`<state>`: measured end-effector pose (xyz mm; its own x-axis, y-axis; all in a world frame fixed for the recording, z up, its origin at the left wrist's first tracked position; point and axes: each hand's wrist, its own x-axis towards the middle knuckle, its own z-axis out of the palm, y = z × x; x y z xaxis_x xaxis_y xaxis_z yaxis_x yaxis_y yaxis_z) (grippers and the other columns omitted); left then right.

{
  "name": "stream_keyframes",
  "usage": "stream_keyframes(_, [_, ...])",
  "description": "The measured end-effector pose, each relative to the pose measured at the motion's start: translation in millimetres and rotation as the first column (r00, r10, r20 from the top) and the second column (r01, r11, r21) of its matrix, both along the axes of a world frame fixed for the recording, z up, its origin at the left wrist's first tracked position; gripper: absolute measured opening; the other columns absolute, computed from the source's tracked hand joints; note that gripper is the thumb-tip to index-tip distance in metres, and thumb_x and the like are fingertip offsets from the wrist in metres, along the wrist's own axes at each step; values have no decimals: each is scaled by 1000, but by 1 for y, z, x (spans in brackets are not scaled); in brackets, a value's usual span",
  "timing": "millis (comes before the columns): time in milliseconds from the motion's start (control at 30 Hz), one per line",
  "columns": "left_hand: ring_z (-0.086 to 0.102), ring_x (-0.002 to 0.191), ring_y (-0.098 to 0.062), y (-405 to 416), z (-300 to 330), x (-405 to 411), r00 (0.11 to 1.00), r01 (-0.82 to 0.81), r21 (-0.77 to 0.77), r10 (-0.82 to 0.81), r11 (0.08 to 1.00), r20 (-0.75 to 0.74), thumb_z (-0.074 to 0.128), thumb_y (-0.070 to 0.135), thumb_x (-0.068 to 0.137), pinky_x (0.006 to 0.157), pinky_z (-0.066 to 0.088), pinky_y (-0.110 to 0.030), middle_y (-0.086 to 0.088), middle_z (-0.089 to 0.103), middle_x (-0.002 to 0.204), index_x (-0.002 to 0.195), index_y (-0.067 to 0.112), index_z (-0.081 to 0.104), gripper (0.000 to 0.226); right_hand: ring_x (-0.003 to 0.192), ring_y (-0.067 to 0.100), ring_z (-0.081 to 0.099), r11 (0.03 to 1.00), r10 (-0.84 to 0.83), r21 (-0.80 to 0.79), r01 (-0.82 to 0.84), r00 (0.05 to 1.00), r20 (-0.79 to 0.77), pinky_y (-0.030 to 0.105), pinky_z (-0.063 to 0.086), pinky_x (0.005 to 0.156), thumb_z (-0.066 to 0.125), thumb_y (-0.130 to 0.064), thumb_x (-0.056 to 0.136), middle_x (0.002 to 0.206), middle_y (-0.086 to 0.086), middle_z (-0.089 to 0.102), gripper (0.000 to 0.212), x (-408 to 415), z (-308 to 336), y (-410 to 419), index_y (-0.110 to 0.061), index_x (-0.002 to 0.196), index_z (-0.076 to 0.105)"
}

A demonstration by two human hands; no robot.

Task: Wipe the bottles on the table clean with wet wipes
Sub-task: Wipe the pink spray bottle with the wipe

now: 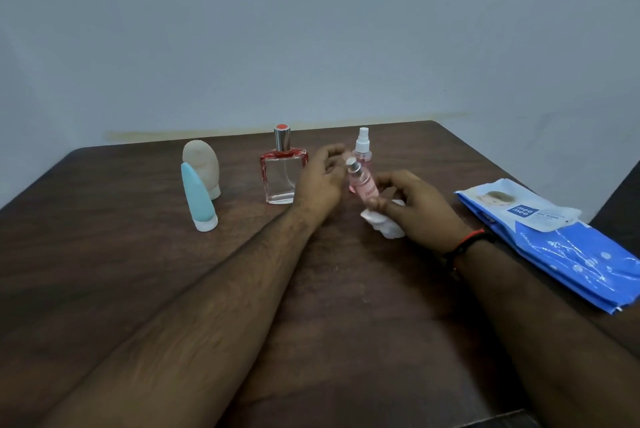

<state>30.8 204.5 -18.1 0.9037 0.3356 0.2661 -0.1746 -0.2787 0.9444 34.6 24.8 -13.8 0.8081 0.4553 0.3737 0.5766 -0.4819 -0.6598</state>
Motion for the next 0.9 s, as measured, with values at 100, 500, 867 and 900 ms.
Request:
stream_keyframes(100, [63,101,-4,-3,-4,-13,999,-39,93,37,995,22,63,19,96,94,54,-29,8,68,110,121,18,63,26,83,13,69,970,37,242,29,964,-265,31,55,78,72,-27,89,90,-6,74,21,6,-4,7,-25,110,68])
stream_keyframes(500, [68,95,-2,-9,-10,-20,999,37,206,-35,978,-9,71,10,87,88,53,-17,5,74,110,125,20,66,39,94,15,70,978,-95,155,143,956,-278,37,56,92,70,-20,90,102,1,74,29,25,-11,26,-13,118,68])
stream_keyframes(867, [68,93,-5,-4,-9,-26,997,71,223,-60,972,-57,75,17,85,86,57,-24,8,73,103,116,18,68,32,94,9,68,989,-115,67,132,970,-215,26,52,87,71,-23,89,105,-4,73,32,12,-2,21,-19,120,68])
stream_keyframes(900, [68,94,-5,-5,-9,-27,996,74,227,-62,971,-59,75,17,85,87,57,-25,8,73,103,116,18,68,32,94,9,67,989,-113,65,130,969,-220,21,50,83,71,-23,89,105,-4,73,32,11,-1,20,-19,120,67])
